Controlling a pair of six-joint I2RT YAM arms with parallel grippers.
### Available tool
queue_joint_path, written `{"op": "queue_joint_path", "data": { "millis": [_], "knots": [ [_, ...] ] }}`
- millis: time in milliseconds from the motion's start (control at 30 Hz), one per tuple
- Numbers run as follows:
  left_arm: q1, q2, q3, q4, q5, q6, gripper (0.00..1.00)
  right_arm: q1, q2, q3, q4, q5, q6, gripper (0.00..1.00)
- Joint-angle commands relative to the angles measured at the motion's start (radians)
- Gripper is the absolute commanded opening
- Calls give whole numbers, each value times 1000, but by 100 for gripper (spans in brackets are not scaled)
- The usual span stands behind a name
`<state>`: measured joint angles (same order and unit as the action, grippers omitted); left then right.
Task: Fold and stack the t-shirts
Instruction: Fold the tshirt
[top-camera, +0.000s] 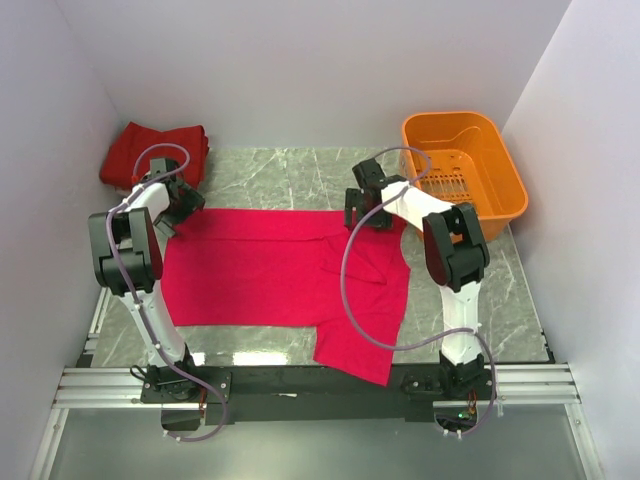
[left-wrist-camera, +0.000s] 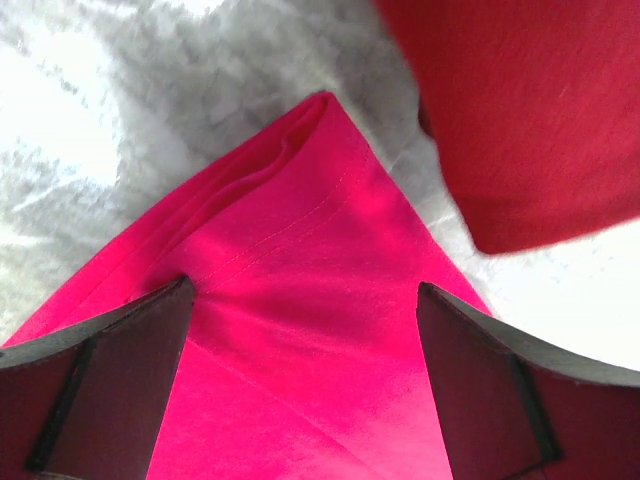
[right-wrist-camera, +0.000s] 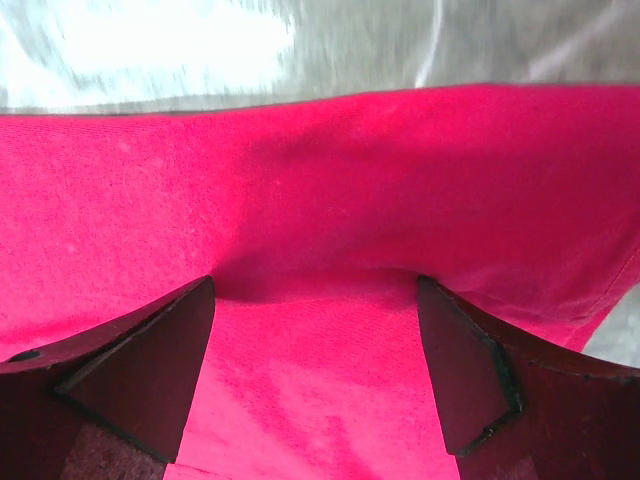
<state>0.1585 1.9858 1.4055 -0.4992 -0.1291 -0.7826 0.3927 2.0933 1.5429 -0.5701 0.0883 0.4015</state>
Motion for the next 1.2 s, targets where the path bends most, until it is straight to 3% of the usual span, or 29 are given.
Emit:
{"op": "queue_joint_path", "data": {
  "millis": [0, 167, 367, 467, 633, 800, 967, 1167],
  "knots": [
    [9, 42, 67, -15, -21, -20, 100, -28, 77, 78, -27, 4, -12, 88],
    [9, 41, 125, -67, -38, -12, 99, -29, 83, 169, -30, -31, -33, 88],
    [9, -157, 49, -91, -67, -36, 99, 4, -158, 79, 42, -29, -66, 88],
    [9, -296, -48, -140, -118, -102, 99, 21, -292, -30, 96, -35, -56, 89],
    [12, -604, -359, -206, -187, -317, 99, 26, -487, -269, 200, -65, 52, 91],
    [24, -816, -601, -344, -217, -469, 99, 23, -625, -418, 243, -82, 92, 92],
    [55, -910, -724, -432, -286, -532, 99, 23, -688, -472, 251, -52, 100, 92],
    [67, -892, -798, -358, -253, -534, 99, 23, -691, -494, 256, -62, 96, 92]
  ]
}}
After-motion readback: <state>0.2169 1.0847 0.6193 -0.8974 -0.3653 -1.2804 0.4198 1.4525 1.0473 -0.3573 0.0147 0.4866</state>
